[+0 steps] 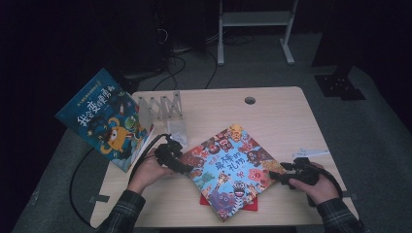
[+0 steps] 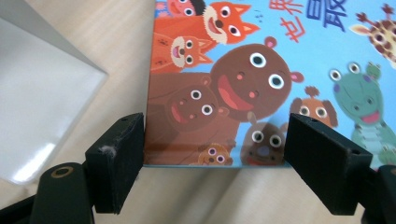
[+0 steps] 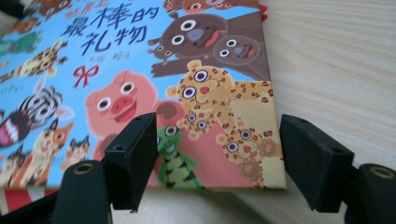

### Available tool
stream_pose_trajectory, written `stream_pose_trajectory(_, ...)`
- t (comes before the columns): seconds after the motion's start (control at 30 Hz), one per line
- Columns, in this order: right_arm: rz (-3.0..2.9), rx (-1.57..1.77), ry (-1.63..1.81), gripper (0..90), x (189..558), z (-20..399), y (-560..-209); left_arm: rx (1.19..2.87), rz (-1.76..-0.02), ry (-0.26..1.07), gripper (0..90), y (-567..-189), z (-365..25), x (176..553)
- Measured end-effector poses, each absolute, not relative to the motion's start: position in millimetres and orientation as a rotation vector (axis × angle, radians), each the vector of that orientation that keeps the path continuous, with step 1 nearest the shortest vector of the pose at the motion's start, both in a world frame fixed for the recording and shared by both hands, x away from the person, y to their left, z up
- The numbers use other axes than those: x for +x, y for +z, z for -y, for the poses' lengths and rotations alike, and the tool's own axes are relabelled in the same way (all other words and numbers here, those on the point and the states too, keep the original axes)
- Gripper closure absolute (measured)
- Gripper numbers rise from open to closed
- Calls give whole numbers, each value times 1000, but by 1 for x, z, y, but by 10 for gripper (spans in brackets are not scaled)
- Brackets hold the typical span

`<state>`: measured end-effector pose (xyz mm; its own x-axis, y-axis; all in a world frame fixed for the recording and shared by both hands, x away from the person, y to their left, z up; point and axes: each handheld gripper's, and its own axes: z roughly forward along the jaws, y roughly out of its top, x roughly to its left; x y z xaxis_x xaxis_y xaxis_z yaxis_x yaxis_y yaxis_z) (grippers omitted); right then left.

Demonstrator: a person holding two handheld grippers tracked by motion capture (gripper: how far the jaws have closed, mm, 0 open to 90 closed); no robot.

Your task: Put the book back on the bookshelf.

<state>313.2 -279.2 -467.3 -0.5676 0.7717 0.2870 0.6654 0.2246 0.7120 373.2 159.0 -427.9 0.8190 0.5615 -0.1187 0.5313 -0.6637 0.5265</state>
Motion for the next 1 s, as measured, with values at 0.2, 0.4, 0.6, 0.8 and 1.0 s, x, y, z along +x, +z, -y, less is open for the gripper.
stream_pose_trajectory(0.2, -2348, 1407, 1257, 278, 320, 279, -467, 2410, -802, 77, 215, -428, -163, 365)
stream_pose_trajectory(0.4, -2320, 1407, 1196, 386, 306, 290, -461, 2320, -848, 93, 378, -423, -173, 373)
stream_pose_trajectory(0.6, -2306, 1444, 1068, 545, 290, 297, -457, 2327, -939, 203, 690, -421, -175, 387)
stream_pose_trajectory(0.8, -2339, 1472, 1060, 673, 289, 296, -459, 2382, -983, 178, 834, -432, -171, 394)
stream_pose_trajectory(1.0, -2336, 1450, 1079, 681, 296, 295, -459, 2394, -954, 111, 840, -432, -169, 389)
